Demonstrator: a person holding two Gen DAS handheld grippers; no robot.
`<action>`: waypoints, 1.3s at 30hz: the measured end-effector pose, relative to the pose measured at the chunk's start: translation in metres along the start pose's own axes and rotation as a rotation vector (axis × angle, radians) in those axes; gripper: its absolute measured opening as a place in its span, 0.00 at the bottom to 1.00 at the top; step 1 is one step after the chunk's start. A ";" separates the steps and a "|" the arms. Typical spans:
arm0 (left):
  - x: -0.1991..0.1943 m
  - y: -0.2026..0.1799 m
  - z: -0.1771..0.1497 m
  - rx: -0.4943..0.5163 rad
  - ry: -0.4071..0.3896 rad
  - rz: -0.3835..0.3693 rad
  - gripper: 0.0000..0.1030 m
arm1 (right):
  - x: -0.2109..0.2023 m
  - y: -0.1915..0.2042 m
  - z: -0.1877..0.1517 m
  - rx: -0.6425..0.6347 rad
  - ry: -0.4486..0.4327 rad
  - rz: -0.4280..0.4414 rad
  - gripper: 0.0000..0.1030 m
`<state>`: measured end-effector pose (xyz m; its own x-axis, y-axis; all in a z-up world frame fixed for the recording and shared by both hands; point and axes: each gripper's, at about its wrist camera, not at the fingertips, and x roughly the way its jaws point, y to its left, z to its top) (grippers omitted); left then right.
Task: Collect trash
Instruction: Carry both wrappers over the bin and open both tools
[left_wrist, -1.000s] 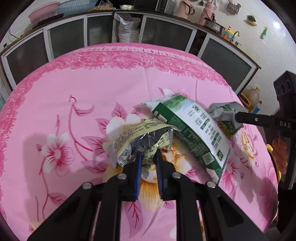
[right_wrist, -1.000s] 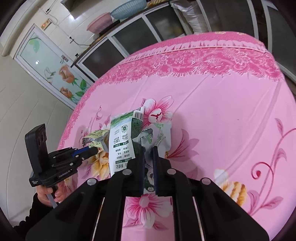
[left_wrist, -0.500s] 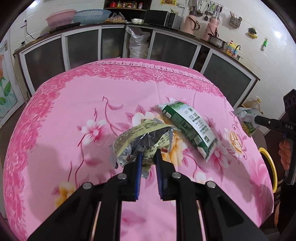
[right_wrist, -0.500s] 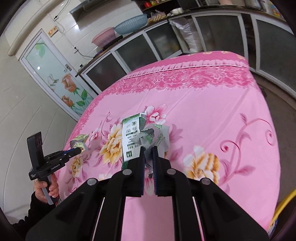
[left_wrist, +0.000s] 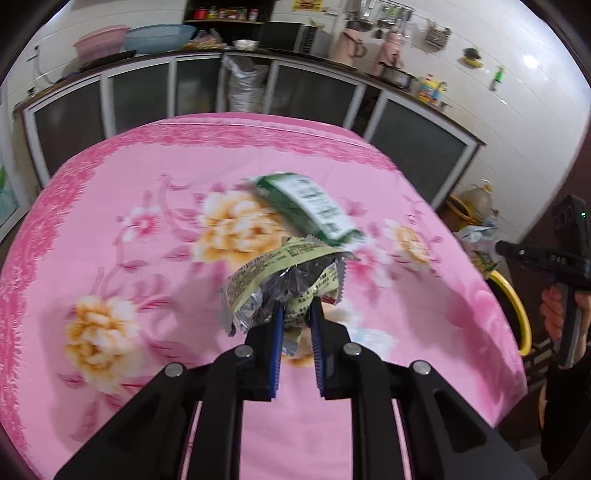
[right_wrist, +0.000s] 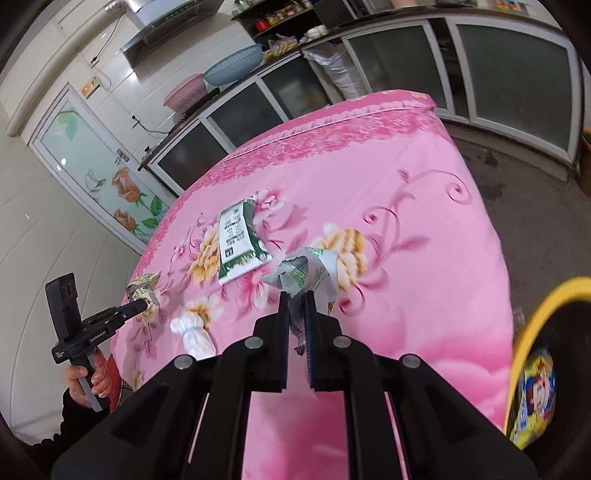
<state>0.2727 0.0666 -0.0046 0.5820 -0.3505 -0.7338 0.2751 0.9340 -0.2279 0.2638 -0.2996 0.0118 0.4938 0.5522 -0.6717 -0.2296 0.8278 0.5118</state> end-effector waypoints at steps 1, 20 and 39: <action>0.001 -0.008 0.000 0.009 0.000 -0.012 0.13 | -0.004 -0.003 -0.004 0.006 -0.006 -0.003 0.08; 0.045 -0.209 0.013 0.300 0.059 -0.232 0.13 | -0.122 -0.095 -0.054 0.146 -0.151 -0.158 0.08; 0.099 -0.379 0.011 0.494 0.112 -0.387 0.13 | -0.183 -0.199 -0.100 0.352 -0.242 -0.314 0.08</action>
<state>0.2343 -0.3231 0.0163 0.2938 -0.6218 -0.7260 0.7856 0.5897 -0.1872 0.1351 -0.5551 -0.0206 0.6828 0.2098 -0.6998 0.2357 0.8434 0.4828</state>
